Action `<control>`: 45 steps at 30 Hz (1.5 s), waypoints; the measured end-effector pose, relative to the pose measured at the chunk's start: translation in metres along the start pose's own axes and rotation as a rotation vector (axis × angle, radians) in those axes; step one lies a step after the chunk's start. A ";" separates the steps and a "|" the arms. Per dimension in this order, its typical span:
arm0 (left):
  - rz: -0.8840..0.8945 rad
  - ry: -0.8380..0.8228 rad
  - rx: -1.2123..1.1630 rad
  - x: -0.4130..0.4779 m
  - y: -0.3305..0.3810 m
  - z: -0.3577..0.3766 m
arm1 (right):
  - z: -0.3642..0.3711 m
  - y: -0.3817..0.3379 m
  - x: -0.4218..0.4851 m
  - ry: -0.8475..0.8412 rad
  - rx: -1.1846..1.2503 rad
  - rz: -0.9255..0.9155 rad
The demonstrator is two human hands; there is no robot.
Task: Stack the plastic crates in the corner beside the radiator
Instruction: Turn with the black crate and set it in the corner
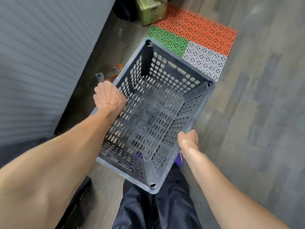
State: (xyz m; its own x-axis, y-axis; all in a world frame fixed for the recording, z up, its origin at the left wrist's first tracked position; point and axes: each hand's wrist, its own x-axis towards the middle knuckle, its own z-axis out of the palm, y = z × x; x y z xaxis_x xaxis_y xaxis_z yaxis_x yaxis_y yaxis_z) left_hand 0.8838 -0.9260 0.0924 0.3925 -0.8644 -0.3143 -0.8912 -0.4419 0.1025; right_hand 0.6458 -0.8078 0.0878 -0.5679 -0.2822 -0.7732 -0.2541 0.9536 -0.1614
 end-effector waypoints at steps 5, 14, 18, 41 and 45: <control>-0.156 -0.012 -0.056 -0.042 -0.026 -0.051 | -0.046 -0.037 -0.026 0.022 -0.139 -0.170; -0.426 -0.038 -0.246 -0.156 -0.071 -0.115 | -0.116 -0.097 -0.099 0.059 -0.343 -0.554; -0.564 -0.048 -0.313 -0.207 -0.093 -0.132 | -0.126 -0.125 -0.151 0.069 -0.487 -0.741; -1.271 0.139 -0.753 -0.367 -0.282 -0.182 | 0.056 -0.147 -0.429 0.032 -1.063 -1.432; -1.387 0.198 -0.829 -0.388 -0.326 -0.181 | 0.105 -0.130 -0.476 -0.023 -1.150 -1.510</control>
State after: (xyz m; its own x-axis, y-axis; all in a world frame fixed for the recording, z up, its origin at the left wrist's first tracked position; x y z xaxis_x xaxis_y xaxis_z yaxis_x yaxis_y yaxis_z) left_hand 1.0628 -0.4900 0.3522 0.8250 0.2985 -0.4799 0.4858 -0.8085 0.3322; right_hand 1.0310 -0.7864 0.4125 0.6040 -0.6869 -0.4040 -0.7905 -0.5809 -0.1941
